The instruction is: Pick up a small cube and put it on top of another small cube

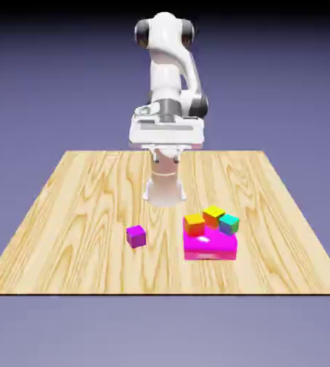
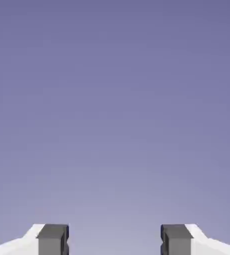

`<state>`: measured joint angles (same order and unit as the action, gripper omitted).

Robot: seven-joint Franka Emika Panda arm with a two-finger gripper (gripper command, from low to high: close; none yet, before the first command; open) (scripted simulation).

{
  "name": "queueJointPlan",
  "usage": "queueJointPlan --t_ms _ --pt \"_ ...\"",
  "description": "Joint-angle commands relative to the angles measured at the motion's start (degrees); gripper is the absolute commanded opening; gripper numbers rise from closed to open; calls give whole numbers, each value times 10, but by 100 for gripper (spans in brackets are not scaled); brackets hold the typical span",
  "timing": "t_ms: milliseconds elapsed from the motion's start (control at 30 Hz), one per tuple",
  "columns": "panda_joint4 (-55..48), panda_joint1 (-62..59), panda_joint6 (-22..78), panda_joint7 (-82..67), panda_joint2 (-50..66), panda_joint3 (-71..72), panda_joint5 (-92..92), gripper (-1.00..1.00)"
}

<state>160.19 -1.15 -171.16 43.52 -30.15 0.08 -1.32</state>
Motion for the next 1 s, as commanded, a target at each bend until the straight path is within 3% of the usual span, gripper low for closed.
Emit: queueJointPlan --t_ms 0,600,667,833,867,967 --pt "-7 -15 24 9 21 1 -11 0" --pt "-128 -290 448 168 395 12 -207 0" --pt "-130 -295 456 171 401 12 -211 0" --pt "-110 -289 349 134 489 40 -262 0" --pt "-110 -289 349 134 489 40 -262 -100" --pt "-119 -292 399 151 448 27 -238 -100"
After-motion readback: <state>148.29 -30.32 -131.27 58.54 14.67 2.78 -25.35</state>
